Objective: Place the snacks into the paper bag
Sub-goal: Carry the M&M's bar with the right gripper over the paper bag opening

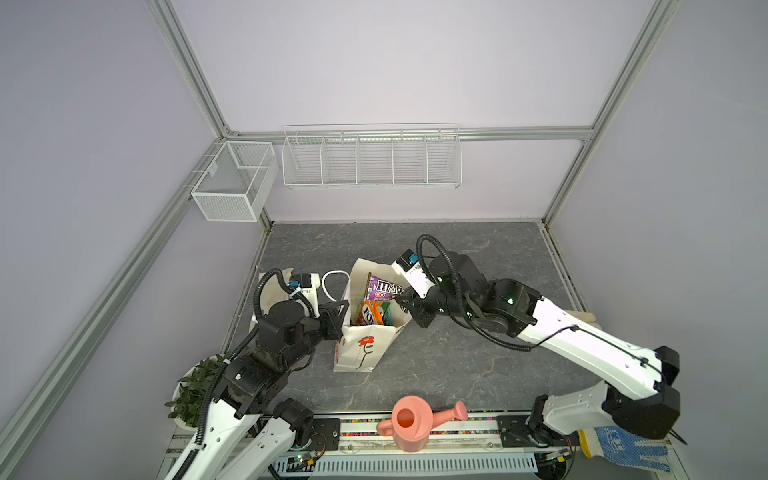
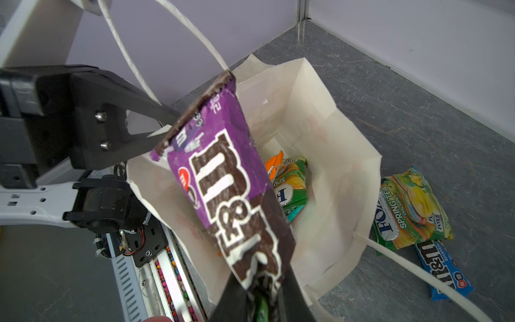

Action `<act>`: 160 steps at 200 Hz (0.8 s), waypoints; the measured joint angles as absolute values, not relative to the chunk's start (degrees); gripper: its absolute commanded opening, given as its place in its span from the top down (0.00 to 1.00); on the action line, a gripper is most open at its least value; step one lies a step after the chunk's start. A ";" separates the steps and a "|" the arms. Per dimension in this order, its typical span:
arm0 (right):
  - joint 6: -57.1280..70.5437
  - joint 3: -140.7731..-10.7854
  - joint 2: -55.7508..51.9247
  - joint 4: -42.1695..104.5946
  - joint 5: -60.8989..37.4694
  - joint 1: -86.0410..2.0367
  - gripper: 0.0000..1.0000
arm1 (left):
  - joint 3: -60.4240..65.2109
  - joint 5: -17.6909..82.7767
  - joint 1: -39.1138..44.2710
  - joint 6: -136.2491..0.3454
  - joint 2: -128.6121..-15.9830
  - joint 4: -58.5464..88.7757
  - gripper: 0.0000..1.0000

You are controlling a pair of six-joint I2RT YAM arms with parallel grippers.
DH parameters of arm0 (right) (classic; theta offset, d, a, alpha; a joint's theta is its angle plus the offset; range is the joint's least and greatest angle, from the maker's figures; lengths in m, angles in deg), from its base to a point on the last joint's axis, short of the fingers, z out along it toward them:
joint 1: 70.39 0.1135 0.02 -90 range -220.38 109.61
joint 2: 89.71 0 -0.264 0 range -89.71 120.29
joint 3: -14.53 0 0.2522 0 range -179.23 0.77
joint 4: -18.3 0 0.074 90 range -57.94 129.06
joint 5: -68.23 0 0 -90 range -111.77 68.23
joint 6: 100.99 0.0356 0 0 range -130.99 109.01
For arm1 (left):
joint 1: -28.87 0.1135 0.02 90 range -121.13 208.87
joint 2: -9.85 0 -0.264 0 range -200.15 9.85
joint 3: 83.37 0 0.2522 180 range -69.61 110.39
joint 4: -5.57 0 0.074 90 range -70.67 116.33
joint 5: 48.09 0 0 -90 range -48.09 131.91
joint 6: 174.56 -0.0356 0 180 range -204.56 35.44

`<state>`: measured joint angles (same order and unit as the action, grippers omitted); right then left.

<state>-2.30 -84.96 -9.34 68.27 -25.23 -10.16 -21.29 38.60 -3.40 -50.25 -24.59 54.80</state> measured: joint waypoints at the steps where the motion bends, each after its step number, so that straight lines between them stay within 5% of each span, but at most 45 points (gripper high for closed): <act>1: -2.30 -84.96 -9.31 68.27 -25.23 -10.14 0.90 | -21.29 38.60 -3.40 -50.25 -24.59 54.80 1.00; 160: -2.50 -85.44 -7.85 68.27 -26.63 -8.72 0.88 | -21.29 38.60 -3.40 -50.23 -24.26 54.88 1.00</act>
